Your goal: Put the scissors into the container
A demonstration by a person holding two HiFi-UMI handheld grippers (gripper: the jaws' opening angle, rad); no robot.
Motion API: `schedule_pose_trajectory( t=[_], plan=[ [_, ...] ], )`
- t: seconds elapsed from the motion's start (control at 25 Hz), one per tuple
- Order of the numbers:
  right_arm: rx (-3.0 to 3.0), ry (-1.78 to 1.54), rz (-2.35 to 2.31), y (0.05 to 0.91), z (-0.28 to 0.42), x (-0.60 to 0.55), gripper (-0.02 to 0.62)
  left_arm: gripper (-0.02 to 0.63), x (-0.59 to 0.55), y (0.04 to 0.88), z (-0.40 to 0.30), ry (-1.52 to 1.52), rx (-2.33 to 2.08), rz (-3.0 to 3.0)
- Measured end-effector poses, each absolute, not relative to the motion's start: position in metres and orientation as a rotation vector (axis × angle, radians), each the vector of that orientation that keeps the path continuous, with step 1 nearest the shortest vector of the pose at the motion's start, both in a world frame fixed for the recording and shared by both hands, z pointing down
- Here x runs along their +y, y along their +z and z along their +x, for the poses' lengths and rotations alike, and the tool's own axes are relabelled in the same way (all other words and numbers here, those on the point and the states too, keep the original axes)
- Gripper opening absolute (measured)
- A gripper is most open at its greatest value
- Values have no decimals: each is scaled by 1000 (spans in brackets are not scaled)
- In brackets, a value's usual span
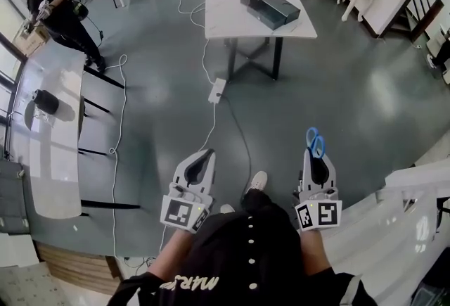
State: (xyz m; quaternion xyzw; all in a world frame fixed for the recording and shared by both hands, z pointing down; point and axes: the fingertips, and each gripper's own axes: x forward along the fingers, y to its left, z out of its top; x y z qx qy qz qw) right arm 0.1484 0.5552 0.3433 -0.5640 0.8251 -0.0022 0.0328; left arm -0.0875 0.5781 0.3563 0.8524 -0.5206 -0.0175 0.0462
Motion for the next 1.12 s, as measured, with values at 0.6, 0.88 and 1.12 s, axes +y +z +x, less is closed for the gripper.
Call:
schedule_pose_trajectory(
  t=[0.6, 0.88, 1.12],
  plan=[
    [2549, 13, -1655, 337, 188, 412, 52, 31, 437, 342, -43, -80, -1627, 2590],
    [2570, -67, -1660, 357, 212, 378, 52, 29, 401, 360, -16, -8, -1614, 2553],
    [2592, -134, -1672, 381, 238, 352, 52, 30, 378, 383, 8, 53, -1609, 2513]
  ],
)
